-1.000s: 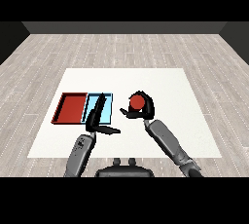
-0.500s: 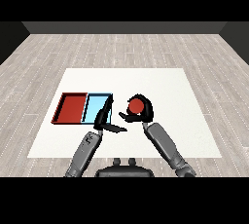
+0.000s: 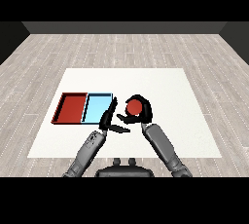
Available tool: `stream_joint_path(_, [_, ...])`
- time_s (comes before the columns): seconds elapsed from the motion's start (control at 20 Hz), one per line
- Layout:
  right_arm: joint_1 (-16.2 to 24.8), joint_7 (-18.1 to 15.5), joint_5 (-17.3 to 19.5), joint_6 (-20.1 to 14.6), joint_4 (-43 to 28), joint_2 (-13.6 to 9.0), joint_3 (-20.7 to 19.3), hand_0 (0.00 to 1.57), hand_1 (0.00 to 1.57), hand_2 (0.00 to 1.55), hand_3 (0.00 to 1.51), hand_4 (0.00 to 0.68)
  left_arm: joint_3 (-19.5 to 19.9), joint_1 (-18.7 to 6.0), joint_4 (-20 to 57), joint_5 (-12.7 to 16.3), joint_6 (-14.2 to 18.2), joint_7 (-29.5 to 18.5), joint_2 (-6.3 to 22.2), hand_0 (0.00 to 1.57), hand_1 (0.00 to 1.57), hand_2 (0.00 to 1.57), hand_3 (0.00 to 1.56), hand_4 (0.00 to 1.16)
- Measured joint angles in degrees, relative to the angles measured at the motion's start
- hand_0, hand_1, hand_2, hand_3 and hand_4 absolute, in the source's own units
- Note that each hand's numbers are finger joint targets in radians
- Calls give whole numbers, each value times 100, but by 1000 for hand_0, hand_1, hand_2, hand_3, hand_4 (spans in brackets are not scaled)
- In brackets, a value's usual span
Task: Pick the red can and put it in the red box
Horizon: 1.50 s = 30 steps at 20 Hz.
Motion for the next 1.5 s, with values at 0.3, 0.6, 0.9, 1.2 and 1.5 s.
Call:
stream_joint_path(0.3, [20, -187, -44, 174, 151, 88, 12, 1458, 1458, 1441, 1390, 671, -258, -138, 178, 258, 226, -58, 2, 0, 0, 0, 0, 0])
stream_joint_path(0.6, [-133, -261, -302, -80, 186, 112, 294, 1482, 1482, 1436, 1400, 644, -305, -289, 322, 487, 193, -131, -5, 0, 0, 0, 0, 0])
stream_joint_path(0.9, [-119, -265, -472, -168, 86, 118, 464, 1507, 1507, 1450, 1417, 652, -396, -395, 333, 620, 219, -45, -6, 0, 0, 0, 0, 0])
stream_joint_path(1.2, [-146, -196, -516, -281, 26, 92, 594, 1521, 1521, 1456, 1403, 648, -479, -516, 555, 842, 226, -212, 37, 0, 0, 0, 0, 0])
stream_joint_path(1.5, [-177, -299, -535, -306, 168, 73, 674, 1544, 1544, 1467, 1404, 651, -682, -573, 713, 1111, 759, -408, 60, 374, 374, 719, 567, 911])
